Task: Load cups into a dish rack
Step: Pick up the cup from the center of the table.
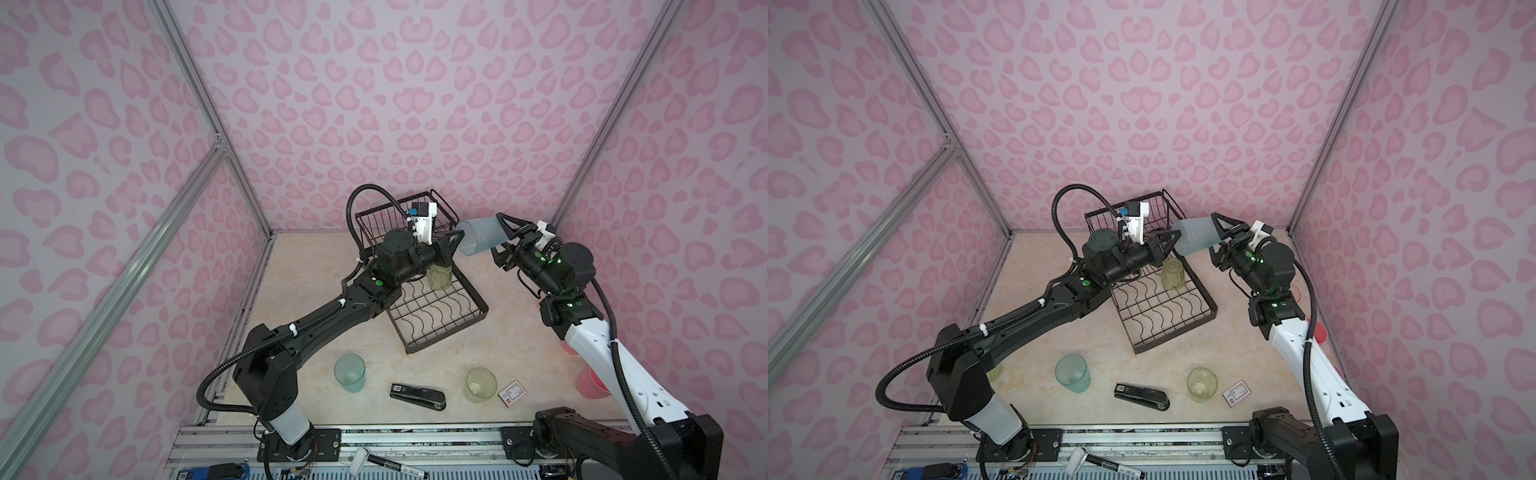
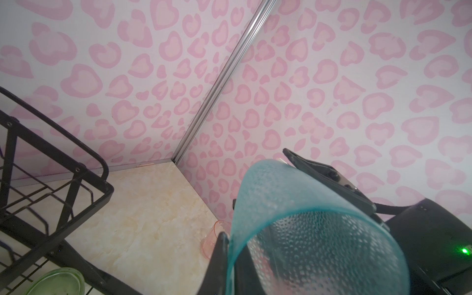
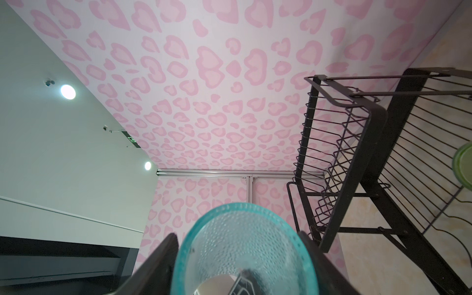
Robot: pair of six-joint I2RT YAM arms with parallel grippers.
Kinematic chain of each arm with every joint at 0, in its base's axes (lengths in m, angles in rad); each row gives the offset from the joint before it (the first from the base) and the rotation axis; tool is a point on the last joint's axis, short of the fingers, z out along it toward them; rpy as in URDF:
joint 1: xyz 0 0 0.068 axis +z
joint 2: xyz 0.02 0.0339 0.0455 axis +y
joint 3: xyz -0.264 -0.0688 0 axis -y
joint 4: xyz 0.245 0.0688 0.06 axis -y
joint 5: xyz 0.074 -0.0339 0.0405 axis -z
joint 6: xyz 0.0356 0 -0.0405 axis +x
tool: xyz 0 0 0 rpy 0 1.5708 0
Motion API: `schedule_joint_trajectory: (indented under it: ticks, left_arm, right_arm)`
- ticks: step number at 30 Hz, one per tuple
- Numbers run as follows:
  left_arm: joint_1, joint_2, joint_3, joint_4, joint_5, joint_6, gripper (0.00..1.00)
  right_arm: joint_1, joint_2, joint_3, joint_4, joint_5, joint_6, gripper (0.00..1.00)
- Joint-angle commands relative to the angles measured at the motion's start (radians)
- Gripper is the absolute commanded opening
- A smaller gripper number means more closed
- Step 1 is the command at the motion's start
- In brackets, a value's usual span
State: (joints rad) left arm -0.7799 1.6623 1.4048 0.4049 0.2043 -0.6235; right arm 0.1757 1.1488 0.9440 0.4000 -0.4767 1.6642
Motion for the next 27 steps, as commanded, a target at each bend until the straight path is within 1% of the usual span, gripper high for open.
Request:
schedule_joint_trajectory:
  ticks: [1,2,5,7,8,11,16,19,22,26,27]
  left_arm:
    - [0.001,0.012,0.019,0.04,0.002,0.023,0.1]
    - [0.0,0.013,0.019,0.037,0.001,0.025,0.13]
    - [0.0,0.012,0.019,0.024,0.0,0.028,0.27]
    - [0.0,0.011,0.019,0.014,0.0,0.031,0.39]
    - [0.0,0.009,0.018,0.009,0.001,0.033,0.43]
    - [0.001,-0.002,0.014,-0.003,-0.006,0.043,0.52]
    - [0.002,-0.026,-0.001,-0.032,-0.016,0.051,0.61]
    - [0.001,-0.054,-0.019,-0.056,-0.018,0.061,0.66]
    - [0.003,-0.09,-0.035,-0.099,-0.022,0.083,0.73]
    - [0.004,-0.149,-0.053,-0.163,-0.032,0.116,0.8]
    - [0.005,-0.164,-0.078,-0.186,-0.04,0.124,0.81]
  right_arm:
    - [0.001,-0.004,-0.011,0.034,-0.007,-0.014,0.6]
    - [0.001,-0.004,-0.012,0.034,-0.004,-0.017,0.58]
    - [-0.002,-0.011,-0.012,0.019,0.007,-0.042,0.52]
    - [-0.004,-0.019,-0.013,0.002,0.016,-0.061,0.5]
    - [-0.004,-0.022,-0.015,0.001,0.021,-0.069,0.48]
    - [-0.005,-0.033,-0.018,-0.019,0.037,-0.098,0.46]
    - [-0.011,-0.053,-0.011,-0.074,0.061,-0.177,0.46]
    - [-0.02,-0.066,-0.004,-0.146,0.075,-0.258,0.46]
    - [-0.033,-0.09,-0.013,-0.223,0.092,-0.36,0.45]
    - [-0.036,-0.136,-0.01,-0.374,0.163,-0.549,0.45]
    - [-0.035,-0.147,-0.007,-0.417,0.187,-0.601,0.45]
